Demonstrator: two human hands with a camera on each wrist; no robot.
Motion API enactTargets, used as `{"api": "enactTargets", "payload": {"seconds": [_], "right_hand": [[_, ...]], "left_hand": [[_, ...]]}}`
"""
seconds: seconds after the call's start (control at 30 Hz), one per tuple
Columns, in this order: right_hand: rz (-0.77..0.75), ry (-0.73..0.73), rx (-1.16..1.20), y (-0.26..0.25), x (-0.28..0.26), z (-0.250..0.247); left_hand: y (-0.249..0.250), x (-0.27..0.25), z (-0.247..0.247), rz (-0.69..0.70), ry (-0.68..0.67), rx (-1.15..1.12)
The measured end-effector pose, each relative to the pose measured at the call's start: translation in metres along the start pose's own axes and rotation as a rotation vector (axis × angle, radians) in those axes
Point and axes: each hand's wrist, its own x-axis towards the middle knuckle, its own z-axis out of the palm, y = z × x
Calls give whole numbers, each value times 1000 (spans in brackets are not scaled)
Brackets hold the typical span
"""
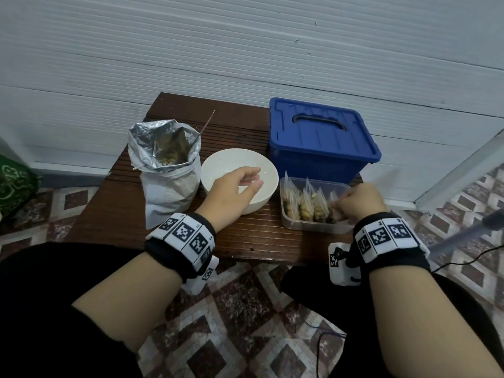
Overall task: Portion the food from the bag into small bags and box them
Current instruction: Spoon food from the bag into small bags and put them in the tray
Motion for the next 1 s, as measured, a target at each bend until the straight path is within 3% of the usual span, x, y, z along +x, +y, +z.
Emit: {"api": "enactTargets", "payload": {"seconds": [0.23,0.43,0.53,0.73,1.0], "right_hand": [[-17,-37,164,0,-7,-11],[-233,225,122,-18,-20,-14],[-381,264,224,-33,-31,-3],[-660,102,32,-76,-41,38],[-658,-111,-467,-109,-41,64]], "left_hand": [[-2,2,-8,15,57,37],[-10,5,-17,17,92,144],[-16,6,-18,-2,111,182],[-19,6,-19,14,120,190],[-22,5,-21,33,143,176]]}}
